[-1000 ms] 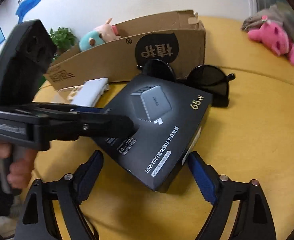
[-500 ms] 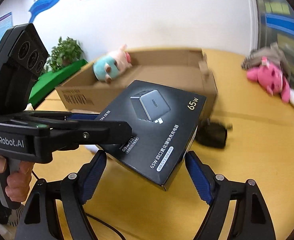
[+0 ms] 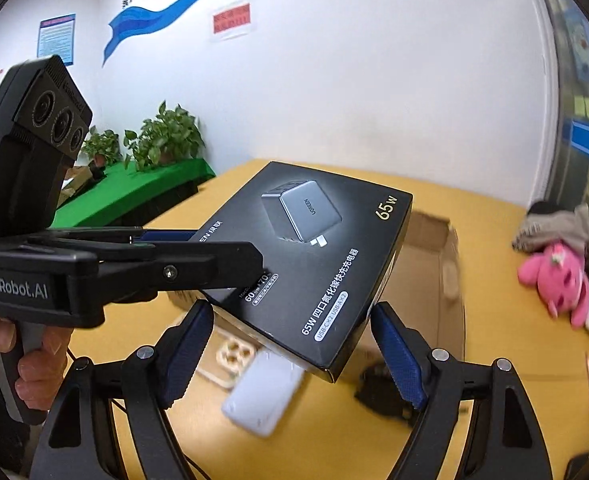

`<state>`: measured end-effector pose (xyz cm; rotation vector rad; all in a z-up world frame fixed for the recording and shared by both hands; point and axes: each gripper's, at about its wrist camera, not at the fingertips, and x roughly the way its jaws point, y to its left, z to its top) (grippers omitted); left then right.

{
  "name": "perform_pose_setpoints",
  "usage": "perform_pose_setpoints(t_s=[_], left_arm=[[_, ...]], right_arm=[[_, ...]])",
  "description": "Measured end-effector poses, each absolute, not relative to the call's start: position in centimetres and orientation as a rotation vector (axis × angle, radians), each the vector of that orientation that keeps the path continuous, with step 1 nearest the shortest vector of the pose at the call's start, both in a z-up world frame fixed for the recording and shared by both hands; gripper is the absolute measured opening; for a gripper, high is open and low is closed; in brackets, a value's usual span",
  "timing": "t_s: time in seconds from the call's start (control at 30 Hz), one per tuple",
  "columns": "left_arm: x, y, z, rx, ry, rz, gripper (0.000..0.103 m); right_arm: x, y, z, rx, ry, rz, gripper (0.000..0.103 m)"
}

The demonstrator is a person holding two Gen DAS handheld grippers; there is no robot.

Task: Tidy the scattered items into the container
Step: 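Lift the black charger box with the left gripper toward the cardboard box, then lower the charger box into the cardboard box and open the left gripper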

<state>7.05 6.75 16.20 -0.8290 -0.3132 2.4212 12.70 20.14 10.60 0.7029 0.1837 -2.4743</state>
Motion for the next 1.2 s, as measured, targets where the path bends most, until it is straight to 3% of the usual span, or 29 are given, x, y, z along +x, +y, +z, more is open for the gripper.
perform_pose_setpoints(t_s=[0.4, 0.83, 1.2], left_arm=[[0.5, 5.0, 19.6, -0.811, -0.244, 2.477, 0.057], [-11.2, 3.4, 25.9, -0.739, -0.216, 2.482, 0.057], [-16.6, 3.7, 30.0, -0.689, -0.133, 2.531, 0.057]], right_arm=[[6.3, 17.3, 13.7, 0.660, 0.199, -2.427, 0.085], [-6.0, 14.6, 20.5, 0.617, 0.234, -2.443, 0.085], [-13.4, 13.1, 25.6, 0.554, 0.247, -2.468, 0.085]])
